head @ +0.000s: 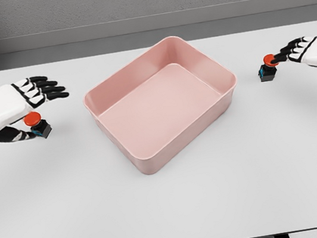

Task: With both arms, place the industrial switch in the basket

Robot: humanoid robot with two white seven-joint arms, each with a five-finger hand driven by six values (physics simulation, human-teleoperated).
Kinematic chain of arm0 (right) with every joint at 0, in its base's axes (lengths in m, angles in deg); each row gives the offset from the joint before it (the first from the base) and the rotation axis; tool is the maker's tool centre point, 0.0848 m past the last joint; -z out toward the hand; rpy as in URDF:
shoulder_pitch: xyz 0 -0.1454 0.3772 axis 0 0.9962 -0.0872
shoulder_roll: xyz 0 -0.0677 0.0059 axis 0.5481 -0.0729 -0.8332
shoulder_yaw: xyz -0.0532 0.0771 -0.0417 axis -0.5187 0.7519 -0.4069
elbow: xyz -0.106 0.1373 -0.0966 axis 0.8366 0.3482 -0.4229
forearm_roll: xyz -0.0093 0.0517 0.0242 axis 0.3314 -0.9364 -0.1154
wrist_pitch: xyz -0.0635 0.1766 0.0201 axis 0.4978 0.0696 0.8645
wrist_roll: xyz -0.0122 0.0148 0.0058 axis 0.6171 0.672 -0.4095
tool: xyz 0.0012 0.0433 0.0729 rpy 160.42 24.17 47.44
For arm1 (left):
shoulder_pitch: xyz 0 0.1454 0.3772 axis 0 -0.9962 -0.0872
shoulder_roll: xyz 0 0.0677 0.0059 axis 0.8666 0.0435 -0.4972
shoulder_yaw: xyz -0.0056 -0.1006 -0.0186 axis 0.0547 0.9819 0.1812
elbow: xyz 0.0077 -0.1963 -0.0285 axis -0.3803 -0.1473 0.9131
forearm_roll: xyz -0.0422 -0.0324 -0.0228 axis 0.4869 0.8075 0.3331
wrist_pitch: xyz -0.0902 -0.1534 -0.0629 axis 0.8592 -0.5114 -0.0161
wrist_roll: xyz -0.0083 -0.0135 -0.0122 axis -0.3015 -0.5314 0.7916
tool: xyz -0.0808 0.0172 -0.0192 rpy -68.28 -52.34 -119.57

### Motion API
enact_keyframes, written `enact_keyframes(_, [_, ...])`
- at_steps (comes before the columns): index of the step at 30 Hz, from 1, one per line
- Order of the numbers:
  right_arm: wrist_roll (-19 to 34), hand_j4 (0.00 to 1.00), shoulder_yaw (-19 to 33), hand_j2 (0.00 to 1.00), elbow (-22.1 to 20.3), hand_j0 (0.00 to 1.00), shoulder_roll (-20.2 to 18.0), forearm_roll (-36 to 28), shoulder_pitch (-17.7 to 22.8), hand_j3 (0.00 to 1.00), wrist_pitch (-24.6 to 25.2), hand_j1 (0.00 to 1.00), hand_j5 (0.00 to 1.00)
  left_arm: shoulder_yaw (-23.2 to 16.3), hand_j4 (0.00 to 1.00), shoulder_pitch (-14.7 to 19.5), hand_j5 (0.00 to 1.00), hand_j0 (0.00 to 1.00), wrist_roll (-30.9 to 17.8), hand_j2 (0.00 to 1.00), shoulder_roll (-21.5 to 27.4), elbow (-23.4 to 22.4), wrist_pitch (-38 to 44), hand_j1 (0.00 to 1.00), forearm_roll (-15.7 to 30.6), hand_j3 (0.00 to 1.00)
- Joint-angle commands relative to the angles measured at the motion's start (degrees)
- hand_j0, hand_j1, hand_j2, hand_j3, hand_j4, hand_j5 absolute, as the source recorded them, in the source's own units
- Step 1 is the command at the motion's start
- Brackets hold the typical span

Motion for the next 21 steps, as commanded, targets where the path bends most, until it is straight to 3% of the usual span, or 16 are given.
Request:
enact_keyframes(1, [-0.05, 1.0, 0.15, 1.0, -0.33, 1.0, -0.1, -0.33, 0.0, 1.0, 0.05, 1.0, 1.0, 0.28, 1.0, 0.0, 1.0, 1.0, 0.1, 1.0, 0.16, -0.85, 0.01, 1.0, 0.55, 1.0])
enact_keyframes(4, [-0.14, 1.0, 0.67, 1.0, 0.2, 1.0, 0.78, -0.51, -0.79, 1.0, 0.05, 1.0, 1.0, 0.28, 1.0, 0.0, 1.0, 1.0, 0.1, 1.0, 0.16, -1.2, 0.01, 1.0, 0.55, 1.0])
enact_keyframes(9, [0.04, 1.0, 2.7, 1.0, 4.06, 1.0, 8.68, 2.3, -3.34, 1.0, 0.05, 1.0, 1.0, -0.33, 1.0, 0.26, 1.0, 1.0, -0.25, 1.0, -0.29, -7.26, 1.69, 1.0, -3.85, 1.0])
enact_keyframes(12, [0.04, 1.0, 2.7, 1.0, 5.82, 1.0, 12.29, 4.5, -4.22, 1.0, 0.05, 1.0, 1.0, -0.42, 1.0, 0.44, 1.0, 1.0, -7.28, 1.0, -0.46, -8.5, 8.12, 1.0, -3.94, 1.0])
enact_keyframes(15, [0.04, 1.0, 2.7, 1.0, 11.0, 1.0, 15.63, 7.67, -4.39, 1.0, 0.05, 1.0, 1.0, -0.86, 1.0, 0.44, 1.0, 1.0, -6.84, 1.0, -0.81, -7.97, 7.85, 1.0, -6.66, 1.0])
enact_keyframes(21, [3.03, 1.0, 2.52, 1.0, 16.46, 1.0, 15.81, 7.75, -5.36, 1.0, 0.05, 1.0, 1.0, -0.77, 0.99, 1.58, 0.99, 0.99, -10.09, 0.99, -3.27, -6.3, 8.38, 0.99, -8.86, 0.99])
